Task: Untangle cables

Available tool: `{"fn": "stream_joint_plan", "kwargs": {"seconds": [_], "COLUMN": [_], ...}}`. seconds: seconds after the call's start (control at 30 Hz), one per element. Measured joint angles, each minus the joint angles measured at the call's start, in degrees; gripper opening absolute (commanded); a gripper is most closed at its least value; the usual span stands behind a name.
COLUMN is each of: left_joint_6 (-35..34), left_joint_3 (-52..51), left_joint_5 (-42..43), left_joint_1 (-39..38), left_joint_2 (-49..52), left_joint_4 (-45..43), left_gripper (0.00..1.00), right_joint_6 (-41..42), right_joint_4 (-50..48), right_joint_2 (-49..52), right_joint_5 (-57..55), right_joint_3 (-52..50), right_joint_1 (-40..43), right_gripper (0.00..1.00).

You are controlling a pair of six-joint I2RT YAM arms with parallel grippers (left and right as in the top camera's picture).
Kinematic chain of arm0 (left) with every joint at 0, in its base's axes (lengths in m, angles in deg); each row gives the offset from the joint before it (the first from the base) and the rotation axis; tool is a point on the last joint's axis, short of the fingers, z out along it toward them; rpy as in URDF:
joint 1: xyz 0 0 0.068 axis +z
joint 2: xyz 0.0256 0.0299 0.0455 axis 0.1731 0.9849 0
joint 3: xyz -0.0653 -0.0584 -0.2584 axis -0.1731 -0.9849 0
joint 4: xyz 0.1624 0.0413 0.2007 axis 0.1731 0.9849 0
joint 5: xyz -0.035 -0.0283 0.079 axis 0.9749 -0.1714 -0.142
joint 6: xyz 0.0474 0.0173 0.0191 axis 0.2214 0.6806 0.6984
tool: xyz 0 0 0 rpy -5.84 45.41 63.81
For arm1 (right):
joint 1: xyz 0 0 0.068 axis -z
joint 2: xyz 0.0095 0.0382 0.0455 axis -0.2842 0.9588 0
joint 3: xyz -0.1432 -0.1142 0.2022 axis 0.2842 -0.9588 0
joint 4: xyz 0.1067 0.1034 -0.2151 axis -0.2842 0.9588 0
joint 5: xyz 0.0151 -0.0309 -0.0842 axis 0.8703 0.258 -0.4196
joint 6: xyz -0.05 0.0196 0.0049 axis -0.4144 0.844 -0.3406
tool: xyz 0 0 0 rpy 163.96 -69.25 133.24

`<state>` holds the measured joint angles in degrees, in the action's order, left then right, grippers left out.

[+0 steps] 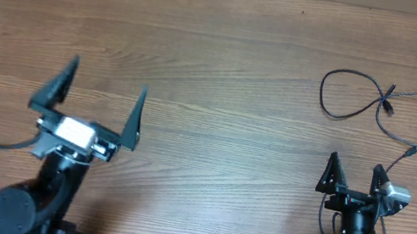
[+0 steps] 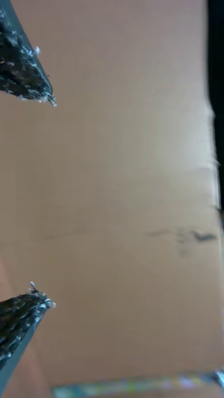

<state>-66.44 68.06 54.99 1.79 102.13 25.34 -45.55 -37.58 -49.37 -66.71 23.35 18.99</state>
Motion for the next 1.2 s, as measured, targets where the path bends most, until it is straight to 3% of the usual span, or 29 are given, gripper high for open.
{"fn": "stream_joint_plan", "kwargs": {"seconds": [0.2,0.47,0.6,0.97,1.2], "left_joint_6": [-2.4,-7.6,-9.4,-9.7,-9.7], "left_joint_3": [-9.1,-22.9,-27.4,-28.4,-28.4], "left_joint_5": [-3.3,-7.4,-8.5,-12.1,-12.1], "left_joint_1": [7.4,8.9,9.5,9.5,9.5], "left_joint_2": [-9.3,-21.9,-23.1,-23.1,-23.1], "left_joint_4": [2.4,1.4,0.4,20.4,21.9], "left_gripper": [1.0,1.0,1.0,1.0,0.99], "right_joint_6": [0.0,0.0,0.0,0.0,0.0], "right_joint_4": [0.1,0.0,0.0,0.0,0.0], "right_joint_2": [0.0,0.0,0.0,0.0,0.0], "right_joint_5": [0.0,0.0,0.0,0.0,0.0], "right_joint_3": [0.0,0.0,0.0,0.0,0.0], "right_joint_1": [0.0,0.0,0.0,0.0,0.0], "right_gripper": [1.0,1.0,1.0,1.0,1.0]}}
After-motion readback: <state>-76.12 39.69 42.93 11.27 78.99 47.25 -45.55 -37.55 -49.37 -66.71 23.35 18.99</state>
